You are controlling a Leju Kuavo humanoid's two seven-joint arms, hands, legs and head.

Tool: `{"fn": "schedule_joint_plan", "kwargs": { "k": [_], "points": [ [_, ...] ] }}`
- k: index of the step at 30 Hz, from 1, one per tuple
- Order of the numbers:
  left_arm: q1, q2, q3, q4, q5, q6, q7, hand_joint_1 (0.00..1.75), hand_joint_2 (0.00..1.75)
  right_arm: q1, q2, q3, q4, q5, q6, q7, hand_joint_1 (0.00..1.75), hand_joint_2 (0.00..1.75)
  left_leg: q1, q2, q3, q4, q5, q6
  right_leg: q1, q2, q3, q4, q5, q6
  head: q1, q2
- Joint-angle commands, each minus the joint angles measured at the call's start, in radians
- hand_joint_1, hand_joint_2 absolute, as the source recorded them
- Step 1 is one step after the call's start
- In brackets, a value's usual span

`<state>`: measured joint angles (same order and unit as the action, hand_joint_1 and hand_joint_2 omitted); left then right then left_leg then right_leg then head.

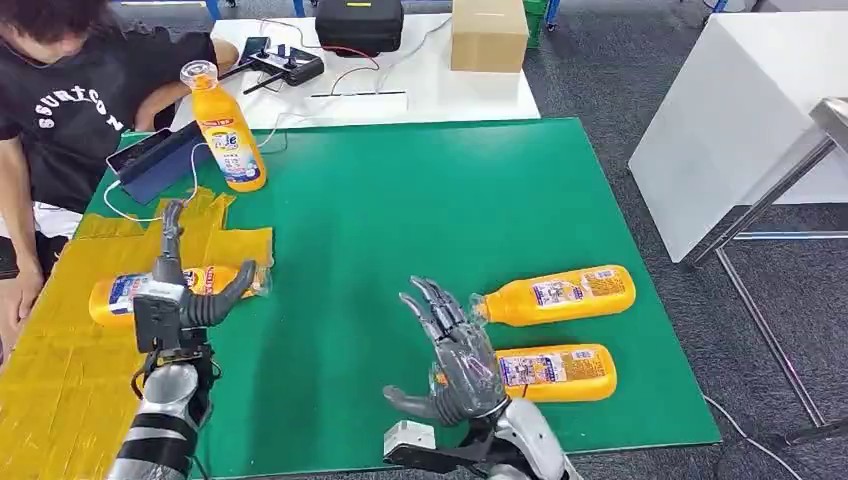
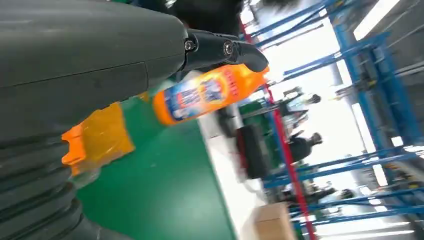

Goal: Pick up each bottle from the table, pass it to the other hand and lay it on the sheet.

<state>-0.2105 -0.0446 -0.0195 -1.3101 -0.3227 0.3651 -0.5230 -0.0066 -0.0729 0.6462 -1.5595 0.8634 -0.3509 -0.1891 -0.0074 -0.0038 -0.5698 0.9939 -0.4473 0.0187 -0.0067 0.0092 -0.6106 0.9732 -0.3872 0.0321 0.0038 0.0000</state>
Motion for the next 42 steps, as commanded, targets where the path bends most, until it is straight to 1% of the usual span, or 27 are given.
{"fn": "schedule_joint_plan", "kwargs": {
  "k": [1,2,3,4,5,6,7,8,9,10,12,13,14,15,16,17,18,21,24,28,31,32,33,36,39,41,42],
  "points": [
    [0.224,-0.025,-0.139,-0.352,0.161,-0.294,0.061,0.00,1.75,0.247,-0.381,-0.097,-0.124,0.194,0.160,0.355,0.00,1.75,0.001,-0.003,0.003,0.000,-0.002,0.000,0.001,-0.004,0.005,-0.002,-0.002,0.001,0.000,0.000],
    [0.260,-0.031,-0.172,-0.379,0.152,-0.293,0.060,0.00,1.75,0.297,-0.423,-0.103,-0.134,0.177,0.104,0.359,0.00,1.75,-0.001,-0.004,0.003,-0.001,-0.002,0.001,0.000,-0.005,0.005,-0.002,-0.003,0.001,0.000,0.000],
    [0.279,-0.031,-0.199,-0.397,0.141,-0.273,0.049,0.00,1.75,0.323,-0.446,-0.100,-0.145,0.170,0.070,0.364,0.00,1.75,0.000,-0.008,0.006,-0.001,-0.005,0.002,0.000,-0.009,0.010,-0.003,-0.006,0.003,0.000,0.000],
    [0.280,-0.026,-0.210,-0.402,0.140,-0.266,0.049,0.00,1.75,0.326,-0.446,-0.097,-0.152,0.168,0.058,0.371,0.00,1.75,-0.001,-0.007,0.006,-0.001,-0.005,0.003,-0.001,-0.008,0.009,-0.003,-0.007,0.004,0.000,0.000],
    [0.279,-0.025,-0.213,-0.405,0.143,-0.264,0.050,0.00,1.75,0.325,-0.442,-0.095,-0.156,0.168,0.056,0.378,0.00,1.75,-0.003,-0.006,0.003,0.000,-0.005,0.005,-0.002,-0.006,0.005,-0.002,-0.006,0.005,-0.001,0.000],
    [0.274,-0.023,-0.212,-0.409,0.156,-0.269,0.053,0.00,1.75,0.317,-0.426,-0.089,-0.166,0.172,0.061,0.393,0.00,1.75,-0.004,-0.008,0.004,0.001,-0.007,0.005,-0.003,-0.008,0.008,-0.002,-0.010,0.009,0.000,0.000],
    [0.272,-0.021,-0.211,-0.411,0.158,-0.270,0.055,0.00,1.75,0.313,-0.419,-0.086,-0.169,0.174,0.063,0.398,0.00,1.75,-0.005,-0.005,0.002,0.001,-0.006,0.007,-0.005,-0.005,0.005,-0.001,-0.009,0.010,0.001,0.000],
    [0.273,-0.020,-0.208,-0.412,0.160,-0.271,0.055,0.00,1.75,0.311,-0.413,-0.080,-0.176,0.176,0.066,0.406,0.00,1.75,-0.004,-0.003,0.005,0.002,-0.010,0.006,-0.003,-0.003,0.008,-0.001,-0.010,0.010,0.001,0.000],
    [0.275,-0.021,-0.201,-0.412,0.171,-0.287,0.061,0.00,1.75,0.307,-0.412,-0.069,-0.182,0.183,0.068,0.430,0.00,1.75,-0.004,-0.001,0.003,0.001,-0.009,0.007,-0.003,-0.001,0.006,-0.002,-0.008,0.009,0.001,0.000],
    [0.274,-0.021,-0.200,-0.412,0.171,-0.292,0.060,0.00,1.75,0.304,-0.411,-0.063,-0.184,0.184,0.064,0.437,0.00,1.75,-0.004,0.002,0.006,0.001,-0.011,0.007,-0.003,0.000,0.008,-0.001,-0.009,0.009,0.000,0.000],
    [0.282,-0.021,-0.195,-0.413,0.187,-0.317,0.059,0.00,1.75,0.313,-0.425,-0.055,-0.188,0.184,0.057,0.454,0.00,1.75,-0.005,0.000,0.004,0.000,-0.010,0.008,-0.004,-0.002,0.006,-0.002,-0.008,0.009,0.000,0.000],
    [0.281,-0.020,-0.195,-0.413,0.179,-0.316,0.057,0.00,1.75,0.314,-0.426,-0.054,-0.188,0.184,0.054,0.457,0.00,1.75,-0.003,0.000,0.010,0.001,-0.013,0.006,-0.002,-0.003,0.012,-0.002,-0.011,0.008,-0.001,0.000],
    [0.281,-0.020,-0.192,-0.414,0.180,-0.320,0.056,0.00,1.75,0.313,-0.428,-0.053,-0.183,0.182,0.053,0.464,0.00,1.75,-0.004,-0.001,0.006,0.001,-0.010,0.007,-0.003,-0.003,0.008,-0.003,-0.009,0.010,0.000,0.000],
    [0.280,-0.021,-0.189,-0.416,0.184,-0.326,0.056,0.00,1.75,0.309,-0.427,-0.050,-0.175,0.182,0.057,0.468,0.00,1.75,-0.003,-0.001,0.008,0.001,-0.012,0.007,-0.002,-0.003,0.010,-0.003,-0.010,0.009,0.000,0.000],
    [0.279,-0.022,-0.188,-0.417,0.184,-0.329,0.056,0.00,1.75,0.306,-0.426,-0.047,-0.167,0.183,0.063,0.473,0.00,1.75,-0.005,0.000,0.003,0.000,-0.008,0.009,-0.004,-0.002,0.004,-0.003,-0.007,0.010,0.000,0.000],
    [0.279,-0.022,-0.188,-0.417,0.184,-0.329,0.056,0.00,1.75,0.306,-0.426,-0.047,-0.167,0.183,0.063,0.473,0.00,1.75,-0.004,0.000,0.006,0.000,-0.010,0.008,-0.003,-0.002,0.008,-0.003,-0.008,0.010,0.000,0.000],
    [0.279,-0.022,-0.188,-0.417,0.184,-0.329,0.056,0.00,1.75,0.306,-0.426,-0.047,-0.167,0.183,0.063,0.473,0.00,1.75,-0.004,0.001,0.005,0.000,-0.010,0.008,-0.003,-0.001,0.007,-0.003,-0.008,0.010,0.000,0.000],
    [0.277,-0.024,-0.190,-0.417,0.188,-0.339,0.060,0.00,1.75,0.293,-0.413,-0.045,-0.138,0.187,0.063,0.482,0.00,1.75,-0.005,0.000,0.005,0.000,-0.009,0.008,-0.004,-0.001,0.007,-0.003,-0.008,0.010,0.000,0.000],
    [0.279,-0.028,-0.188,-0.415,0.188,-0.343,0.063,0.00,1.75,0.276,-0.391,-0.049,-0.104,0.217,0.062,0.504,0.00,1.75,-0.003,0.000,0.009,0.000,-0.011,0.007,-0.002,-0.002,0.011,-0.004,-0.009,0.009,0.000,0.000],
    [0.284,-0.033,-0.186,-0.413,0.191,-0.348,0.068,0.00,1.75,0.260,-0.365,-0.072,-0.074,0.259,0.065,0.517,0.00,1.75,-0.004,0.001,0.006,-0.001,-0.009,0.008,-0.003,-0.001,0.007,-0.004,-0.007,0.010,0.000,0.000],
    [0.284,-0.036,-0.185,-0.409,0.195,-0.353,0.071,0.00,1.75,0.257,-0.343,-0.115,-0.056,0.286,0.071,0.507,0.00,1.75,-0.004,0.001,0.008,-0.001,-0.010,0.007,-0.002,-0.001,0.010,-0.004,-0.008,0.009,0.000,0.000],
    [0.283,-0.037,-0.184,-0.408,0.195,-0.354,0.071,0.00,1.75,0.256,-0.339,-0.127,-0.050,0.293,0.074,0.505,0.00,1.75,-0.004,0.001,0.005,-0.001,-0.009,0.008,-0.003,-0.001,0.007,-0.004,-0.007,0.010,0.000,0.000],
    [0.283,-0.037,-0.184,-0.408,0.196,-0.354,0.071,0.00,1.75,0.256,-0.336,-0.133,-0.048,0.296,0.076,0.503,0.00,1.75,-0.004,0.001,0.007,-0.001,-0.009,0.008,-0.003,-0.001,0.009,-0.004,-0.008,0.009,0.000,0.000],
    [0.282,-0.037,-0.184,-0.406,0.196,-0.354,0.071,0.00,1.75,0.253,-0.334,-0.138,-0.043,0.297,0.077,0.500,0.00,1.75,-0.004,0.001,0.005,-0.001,-0.009,0.008,-0.003,-0.001,0.007,-0.004,-0.007,0.010,0.000,0.000],
    [0.279,-0.038,-0.184,-0.403,0.198,-0.357,0.073,0.00,1.75,0.249,-0.319,-0.160,-0.026,0.305,0.081,0.491,0.00,1.75,-0.003,0.001,0.009,-0.001,-0.010,0.007,-0.002,-0.001,0.011,-0.005,-0.008,0.009,0.000,0.000],
    [0.278,-0.039,-0.184,-0.400,0.200,-0.358,0.074,0.00,1.75,0.241,-0.312,-0.167,-0.012,0.305,0.081,0.489,0.00,1.75,-0.005,0.001,0.005,-0.001,-0.008,0.008,-0.004,-0.001,0.007,-0.004,-0.007,0.010,0.000,0.000],
    [0.276,-0.039,-0.183,-0.398,0.201,-0.358,0.074,0.00,1.75,0.237,-0.303,-0.177,0.001,0.306,0.082,0.485,0.00,1.75,-0.004,0.001,0.007,-0.001,-0.009,0.008,-0.003,-0.001,0.009,-0.005,-0.008,0.009,0.000,0.000]
  ]
}}
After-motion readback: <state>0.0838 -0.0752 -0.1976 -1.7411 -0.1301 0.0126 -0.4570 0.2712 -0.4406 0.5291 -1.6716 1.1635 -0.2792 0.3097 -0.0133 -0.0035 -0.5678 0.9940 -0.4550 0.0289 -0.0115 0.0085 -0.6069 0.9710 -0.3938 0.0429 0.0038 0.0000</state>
